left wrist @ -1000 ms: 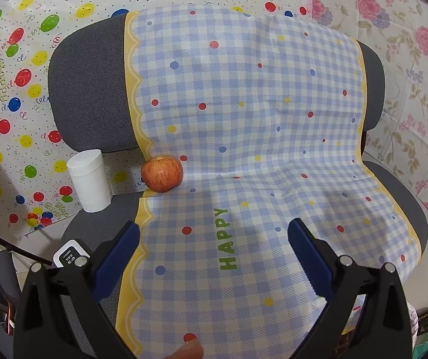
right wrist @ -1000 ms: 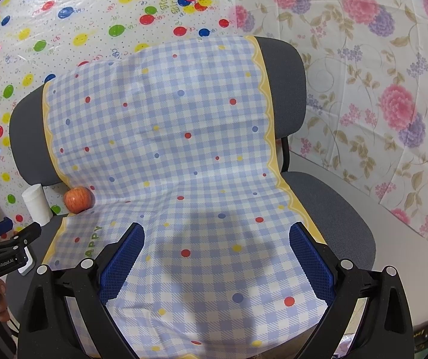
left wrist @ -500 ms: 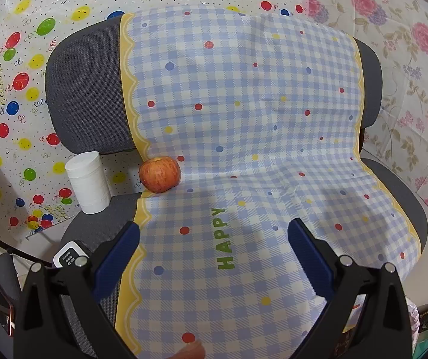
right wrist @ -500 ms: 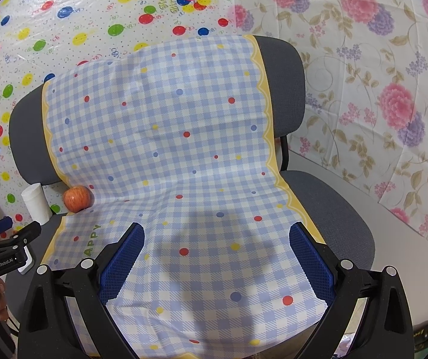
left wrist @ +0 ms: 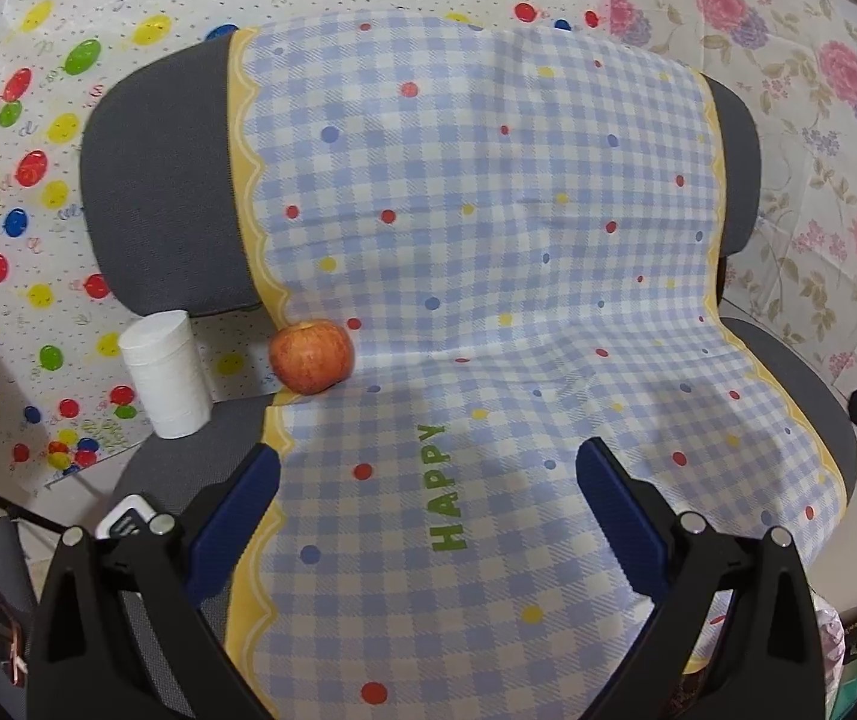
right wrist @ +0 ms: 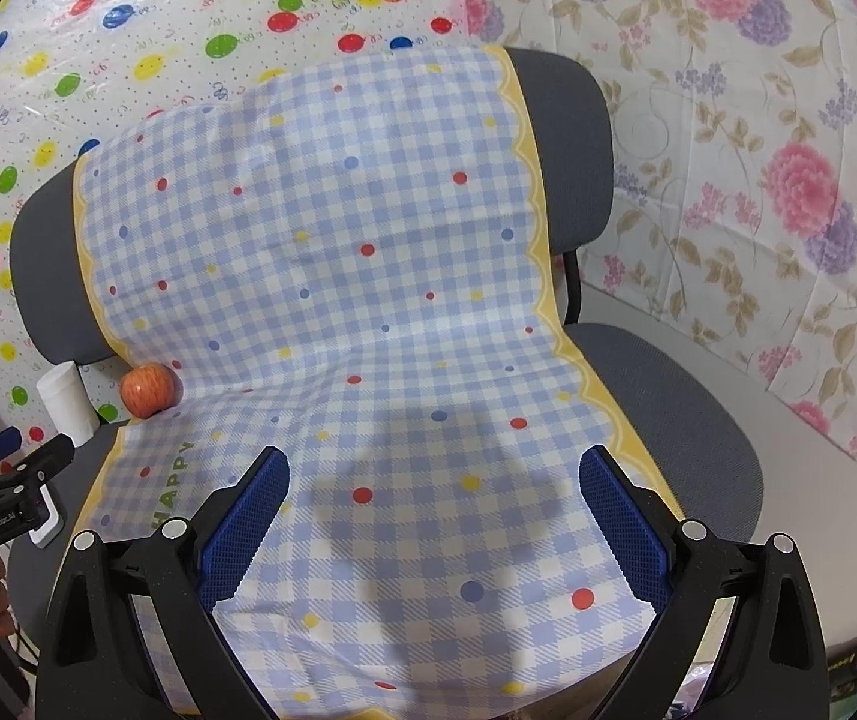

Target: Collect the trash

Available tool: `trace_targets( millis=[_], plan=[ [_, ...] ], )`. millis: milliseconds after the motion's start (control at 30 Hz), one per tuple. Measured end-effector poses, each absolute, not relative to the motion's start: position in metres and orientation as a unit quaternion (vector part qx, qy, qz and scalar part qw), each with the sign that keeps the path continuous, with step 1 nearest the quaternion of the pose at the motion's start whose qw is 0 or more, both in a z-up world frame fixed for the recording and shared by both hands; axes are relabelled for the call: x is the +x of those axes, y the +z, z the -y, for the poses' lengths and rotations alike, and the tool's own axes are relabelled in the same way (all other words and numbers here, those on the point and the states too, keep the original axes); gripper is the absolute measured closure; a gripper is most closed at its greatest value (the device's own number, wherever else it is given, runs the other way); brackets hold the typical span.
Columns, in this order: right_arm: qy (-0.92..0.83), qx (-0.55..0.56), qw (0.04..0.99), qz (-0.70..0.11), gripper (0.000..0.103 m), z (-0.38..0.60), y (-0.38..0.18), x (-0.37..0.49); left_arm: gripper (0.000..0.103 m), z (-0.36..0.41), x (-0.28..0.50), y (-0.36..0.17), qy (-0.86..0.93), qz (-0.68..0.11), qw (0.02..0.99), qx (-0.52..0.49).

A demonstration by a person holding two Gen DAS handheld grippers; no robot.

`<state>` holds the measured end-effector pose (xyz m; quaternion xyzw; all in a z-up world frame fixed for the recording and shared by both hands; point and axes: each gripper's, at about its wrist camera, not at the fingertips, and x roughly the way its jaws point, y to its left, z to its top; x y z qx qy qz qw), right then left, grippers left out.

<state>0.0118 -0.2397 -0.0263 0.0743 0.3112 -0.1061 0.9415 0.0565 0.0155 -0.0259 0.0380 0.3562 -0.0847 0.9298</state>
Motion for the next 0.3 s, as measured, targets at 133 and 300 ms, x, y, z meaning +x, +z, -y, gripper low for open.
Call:
trace_targets(
  millis=[133, 300],
  plan=[
    [-0.111, 0.074, 0.935, -0.33, 0.007, 0.252, -0.044, 0.028, 0.007, -0.012, 0.069, -0.042, -0.088, -0.372, 0.923, 0.038],
    [-0.15, 0.043, 0.923, -0.352, 0.007, 0.293, -0.075, 0.064, 0.007, -0.013, 0.084, -0.07, -0.106, -0.396, 0.912, 0.024]
  ],
)
